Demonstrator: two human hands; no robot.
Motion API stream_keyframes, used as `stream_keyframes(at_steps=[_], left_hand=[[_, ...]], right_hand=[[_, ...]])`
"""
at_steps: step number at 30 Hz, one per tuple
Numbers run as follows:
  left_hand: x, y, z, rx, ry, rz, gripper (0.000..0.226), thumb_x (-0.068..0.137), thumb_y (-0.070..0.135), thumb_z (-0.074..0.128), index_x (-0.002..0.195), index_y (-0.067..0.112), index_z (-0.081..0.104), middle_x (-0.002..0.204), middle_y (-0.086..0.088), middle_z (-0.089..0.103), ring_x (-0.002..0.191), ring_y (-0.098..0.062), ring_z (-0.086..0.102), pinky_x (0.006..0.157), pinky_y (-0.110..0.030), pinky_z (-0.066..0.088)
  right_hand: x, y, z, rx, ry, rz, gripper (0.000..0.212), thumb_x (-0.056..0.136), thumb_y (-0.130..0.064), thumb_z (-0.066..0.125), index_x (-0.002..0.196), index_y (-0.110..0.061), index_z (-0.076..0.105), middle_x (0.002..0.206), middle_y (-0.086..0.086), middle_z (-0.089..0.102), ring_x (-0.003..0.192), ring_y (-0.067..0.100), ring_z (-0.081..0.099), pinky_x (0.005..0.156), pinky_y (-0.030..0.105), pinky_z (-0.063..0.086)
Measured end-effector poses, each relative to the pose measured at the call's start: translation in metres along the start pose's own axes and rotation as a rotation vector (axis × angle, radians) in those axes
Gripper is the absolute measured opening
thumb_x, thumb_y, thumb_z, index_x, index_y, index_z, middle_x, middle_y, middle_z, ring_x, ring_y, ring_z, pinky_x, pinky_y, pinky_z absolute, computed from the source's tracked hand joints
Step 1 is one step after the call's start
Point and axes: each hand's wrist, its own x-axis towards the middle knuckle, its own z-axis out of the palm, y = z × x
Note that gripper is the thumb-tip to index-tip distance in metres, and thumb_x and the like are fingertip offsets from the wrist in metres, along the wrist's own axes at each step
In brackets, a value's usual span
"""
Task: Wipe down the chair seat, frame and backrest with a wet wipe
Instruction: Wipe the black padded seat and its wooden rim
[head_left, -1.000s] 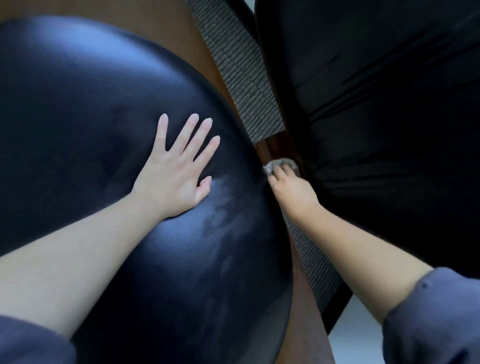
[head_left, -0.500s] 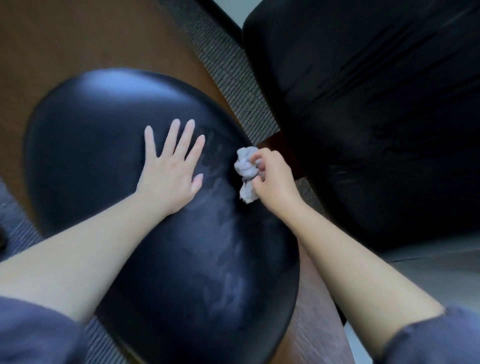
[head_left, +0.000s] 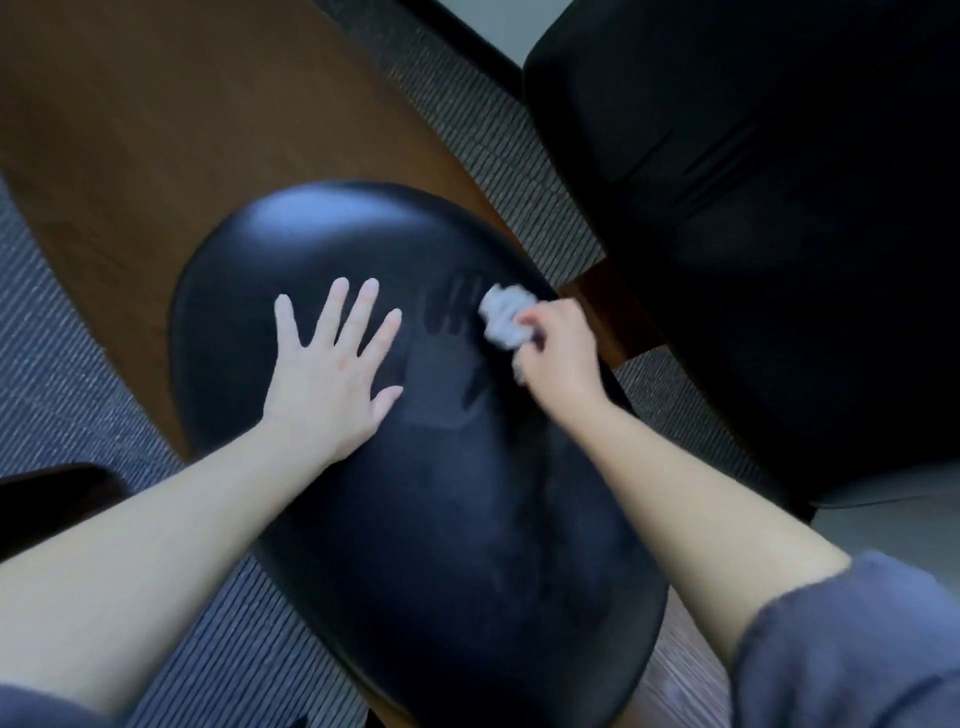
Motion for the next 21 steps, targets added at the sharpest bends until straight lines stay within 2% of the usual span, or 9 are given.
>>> stream_keyframes(at_steps=[1, 3, 6, 10, 11, 14, 16, 18, 21], left_hand=[[-0.002, -0.007, 0.002, 0.009, 0.032, 0.026, 0.076, 0.094, 0.062, 0.025, 0.156, 0.023, 0.002, 0.163, -0.01, -0.012, 0.15, -0.03, -0.006, 0.111, -0.066, 0.007], [-0.007, -0.019, 0.007, -0.014, 0.099, 0.04, 0.072, 0.096, 0.057, 0.03, 0.156, 0.02, 0.015, 0.163, -0.012, -0.003, 0.15, -0.032, 0.0, 0.112, -0.066, 0.003], [-0.012, -0.03, 0.016, -0.076, 0.121, 0.041, 0.077, 0.09, 0.055, 0.03, 0.154, 0.014, 0.023, 0.163, -0.016, 0.005, 0.149, -0.037, 0.005, 0.113, -0.065, 0.0], [-0.021, -0.039, 0.015, -0.09, 0.114, 0.091, 0.074, 0.09, 0.048, 0.03, 0.153, 0.01, 0.025, 0.163, -0.015, 0.008, 0.15, -0.034, 0.008, 0.115, -0.061, 0.006], [-0.021, -0.043, 0.014, -0.089, 0.113, 0.11, 0.073, 0.09, 0.047, 0.03, 0.153, 0.01, 0.026, 0.163, -0.015, 0.008, 0.15, -0.034, 0.009, 0.115, -0.06, 0.006], [-0.022, -0.044, 0.013, -0.093, 0.11, 0.12, 0.072, 0.09, 0.043, 0.033, 0.152, 0.009, 0.028, 0.162, -0.016, 0.009, 0.149, -0.035, 0.009, 0.115, -0.061, 0.007], [-0.022, -0.039, 0.014, -0.101, 0.115, 0.105, 0.072, 0.089, 0.041, 0.035, 0.152, 0.008, 0.027, 0.162, -0.017, 0.009, 0.149, -0.036, 0.008, 0.115, -0.063, 0.006], [-0.022, -0.036, 0.014, -0.098, 0.112, 0.092, 0.071, 0.089, 0.038, 0.04, 0.152, 0.007, 0.028, 0.162, -0.017, 0.009, 0.149, -0.036, 0.007, 0.115, -0.063, 0.005], [-0.022, -0.036, 0.008, -0.115, 0.076, 0.078, 0.072, 0.088, 0.034, 0.053, 0.151, 0.006, 0.03, 0.162, -0.018, 0.011, 0.149, -0.036, 0.009, 0.114, -0.063, 0.007]], right_hand=[[0.022, -0.003, 0.003, 0.026, 0.093, 0.109, 0.027, 0.071, 0.002, 0.052, 0.087, -0.013, 0.067, 0.096, 0.011, 0.058, 0.078, 0.019, 0.058, 0.077, 0.028, 0.049], [0.042, -0.022, 0.024, 0.049, 0.078, 0.221, 0.031, 0.071, 0.0, 0.049, 0.092, -0.015, 0.067, 0.102, 0.01, 0.056, 0.084, 0.023, 0.06, 0.076, 0.028, 0.048], [-0.001, -0.045, 0.06, -0.022, -0.078, 0.014, 0.027, 0.074, 0.002, 0.05, 0.091, -0.012, 0.066, 0.104, 0.009, 0.055, 0.092, 0.029, 0.054, 0.076, 0.035, 0.046], [-0.073, -0.035, 0.034, 0.013, -0.553, -0.322, 0.024, 0.074, -0.002, 0.05, 0.084, -0.016, 0.067, 0.094, 0.001, 0.056, 0.085, 0.023, 0.052, 0.076, 0.035, 0.047], [-0.061, -0.03, 0.027, 0.027, -0.506, -0.326, 0.025, 0.071, -0.002, 0.05, 0.08, -0.016, 0.069, 0.09, 0.002, 0.058, 0.084, 0.024, 0.054, 0.076, 0.037, 0.048], [0.011, -0.026, 0.025, 0.024, 0.032, -0.028, 0.027, 0.069, 0.004, 0.051, 0.081, -0.011, 0.069, 0.09, 0.009, 0.058, 0.087, 0.027, 0.059, 0.081, 0.033, 0.047], [0.035, -0.035, 0.036, 0.013, 0.1, 0.147, 0.027, 0.072, 0.006, 0.05, 0.084, -0.011, 0.067, 0.099, 0.01, 0.056, 0.092, 0.027, 0.058, 0.081, 0.03, 0.045], [0.004, -0.039, 0.057, -0.064, -0.043, 0.001, 0.023, 0.073, 0.002, 0.051, 0.081, -0.013, 0.066, 0.098, 0.008, 0.056, 0.088, 0.03, 0.054, 0.076, 0.036, 0.047], [-0.101, -0.024, 0.05, -0.088, -0.412, -0.289, 0.018, 0.076, -0.01, 0.044, 0.075, -0.018, 0.061, 0.089, 0.0, 0.053, 0.08, 0.023, 0.046, 0.069, 0.04, 0.046]])
